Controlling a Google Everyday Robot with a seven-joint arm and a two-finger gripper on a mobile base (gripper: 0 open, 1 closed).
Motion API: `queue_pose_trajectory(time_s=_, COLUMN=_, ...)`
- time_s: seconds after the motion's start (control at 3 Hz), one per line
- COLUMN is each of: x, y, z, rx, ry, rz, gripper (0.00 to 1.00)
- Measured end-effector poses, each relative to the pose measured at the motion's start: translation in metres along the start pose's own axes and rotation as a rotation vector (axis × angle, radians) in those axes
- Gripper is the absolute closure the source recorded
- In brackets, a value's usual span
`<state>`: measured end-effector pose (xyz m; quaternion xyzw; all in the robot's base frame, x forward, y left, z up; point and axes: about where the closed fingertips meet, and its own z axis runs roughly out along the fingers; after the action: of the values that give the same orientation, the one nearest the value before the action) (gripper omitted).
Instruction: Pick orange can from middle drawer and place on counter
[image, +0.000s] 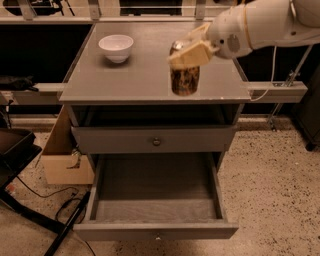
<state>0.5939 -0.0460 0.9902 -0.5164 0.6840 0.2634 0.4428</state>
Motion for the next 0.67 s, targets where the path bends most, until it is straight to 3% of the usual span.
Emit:
queue_pose_trajectory(time_s=0.33, x=-0.005, y=-0.05, z=-0.002, rx=0.177, ry=-0.041, rz=0.08, gripper=1.0)
queue_pose_trajectory(time_s=0.67, x=0.029, y=-0.093, z=0.003, rx=0.315, ry=-0.07, rz=0.153, gripper=1.0)
